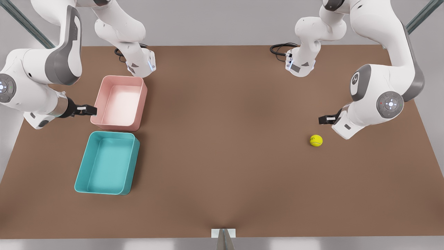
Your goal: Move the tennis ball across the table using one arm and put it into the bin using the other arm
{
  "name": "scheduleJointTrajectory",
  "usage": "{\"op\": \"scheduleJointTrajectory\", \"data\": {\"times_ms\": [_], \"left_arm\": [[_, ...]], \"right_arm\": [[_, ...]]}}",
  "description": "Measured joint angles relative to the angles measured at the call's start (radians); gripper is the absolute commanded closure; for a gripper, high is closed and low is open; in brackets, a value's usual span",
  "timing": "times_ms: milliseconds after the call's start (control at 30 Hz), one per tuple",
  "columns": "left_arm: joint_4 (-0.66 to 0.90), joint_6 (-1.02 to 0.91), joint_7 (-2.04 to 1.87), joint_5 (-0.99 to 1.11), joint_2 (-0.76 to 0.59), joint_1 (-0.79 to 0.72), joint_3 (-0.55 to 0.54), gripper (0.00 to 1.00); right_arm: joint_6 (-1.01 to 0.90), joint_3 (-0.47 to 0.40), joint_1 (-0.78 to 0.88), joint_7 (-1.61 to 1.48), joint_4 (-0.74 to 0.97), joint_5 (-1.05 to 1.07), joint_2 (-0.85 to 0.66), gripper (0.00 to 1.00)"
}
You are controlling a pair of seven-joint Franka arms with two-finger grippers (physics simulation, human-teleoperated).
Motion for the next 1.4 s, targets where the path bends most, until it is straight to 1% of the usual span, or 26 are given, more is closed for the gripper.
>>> {"op": "scheduleJointTrajectory", "data": {"times_ms": [33, 67, 100, 133, 333, 500, 600, 667, 800, 1067, 1400], "left_arm": [[-0.001, 0.005, 0.002, 0.000, 0.000, 0.000, 0.000, 0.00], [-0.002, 0.008, 0.004, -0.002, 0.000, 0.000, 0.000, 0.11], [-0.004, 0.010, 0.006, -0.002, 0.004, 0.001, 0.000, 0.60], [-0.017, 0.022, 0.013, -0.001, 0.015, 0.002, 0.002, 0.79], [-0.158, 0.319, 0.258, 0.001, 0.142, 0.063, 0.017, 0.79], [-0.241, 0.491, 0.643, -0.017, 0.229, 0.138, 0.047, 0.79], [-0.353, 0.592, 0.897, -0.020, 0.239, 0.147, 0.064, 0.79], [-0.440, 0.660, 1.047, -0.008, 0.210, 0.146, 0.082, 0.79], [-0.529, 0.762, 1.296, 0.075, 0.187, 0.147, 0.098, 0.79], [-0.573, 0.836, 1.525, 0.092, 0.234, 0.139, 0.100, 0.79], [-0.574, 0.857, 1.629, 0.094, 0.288, 0.133, 0.101, 0.79]], "right_arm": [[0.008, 0.000, 0.000, 0.000, 0.000, 0.000, 0.000, 0.00], [0.015, 0.000, 0.000, 0.001, 0.004, -0.001, 0.002, 0.00], [0.020, 0.001, 0.000, 0.001, 0.007, -0.001, 0.004, 0.00], [0.025, 0.001, 0.000, 0.001, 0.008, 0.000, 0.006, 0.00], [0.039, -0.001, -0.007, 0.000, 0.010, 0.004, 0.015, 0.00], [0.043, 0.000, -0.004, -0.003, 0.011, 0.005, 0.031, 0.00], [0.042, 0.003, 0.001, -0.010, 0.016, 0.000, 0.036, 0.00], [0.041, 0.007, 0.005, -0.015, 0.017, -0.002, 0.042, 0.00], [0.032, 0.009, 0.014, -0.029, 0.012, -0.002, 0.053, 0.00], [0.023, 0.009, 0.012, -0.060, 0.013, -0.001, 0.058, 0.00], [0.013, 0.009, 0.017, -0.084, 0.011, 0.003, 0.070, 0.00]]}}
